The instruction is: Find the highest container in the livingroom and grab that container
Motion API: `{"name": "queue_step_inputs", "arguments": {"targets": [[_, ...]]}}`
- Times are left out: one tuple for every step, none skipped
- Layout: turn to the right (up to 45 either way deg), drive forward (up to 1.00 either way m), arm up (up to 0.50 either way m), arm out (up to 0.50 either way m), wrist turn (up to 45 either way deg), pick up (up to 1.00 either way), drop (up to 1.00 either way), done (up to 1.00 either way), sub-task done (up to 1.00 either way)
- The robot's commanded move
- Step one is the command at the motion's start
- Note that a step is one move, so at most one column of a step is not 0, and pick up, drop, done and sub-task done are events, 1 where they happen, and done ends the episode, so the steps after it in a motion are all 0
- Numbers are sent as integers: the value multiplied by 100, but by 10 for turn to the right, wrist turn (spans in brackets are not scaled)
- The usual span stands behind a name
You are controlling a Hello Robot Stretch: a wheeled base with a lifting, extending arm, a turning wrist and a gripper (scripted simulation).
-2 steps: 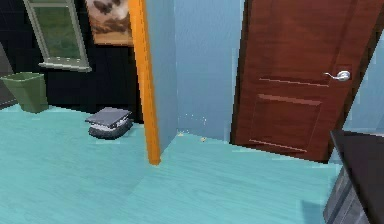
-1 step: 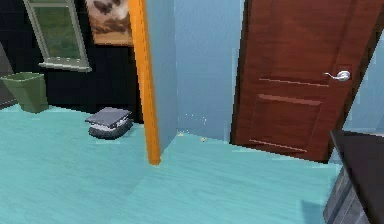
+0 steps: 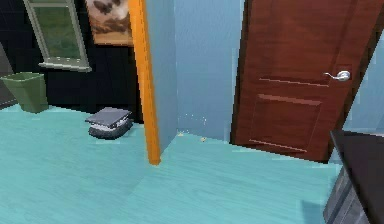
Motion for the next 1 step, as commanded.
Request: {"name": "queue_step_inputs", "arguments": {"targets": [[0, 0, 0, 0, 450, 0, 0, 0, 0]]}}
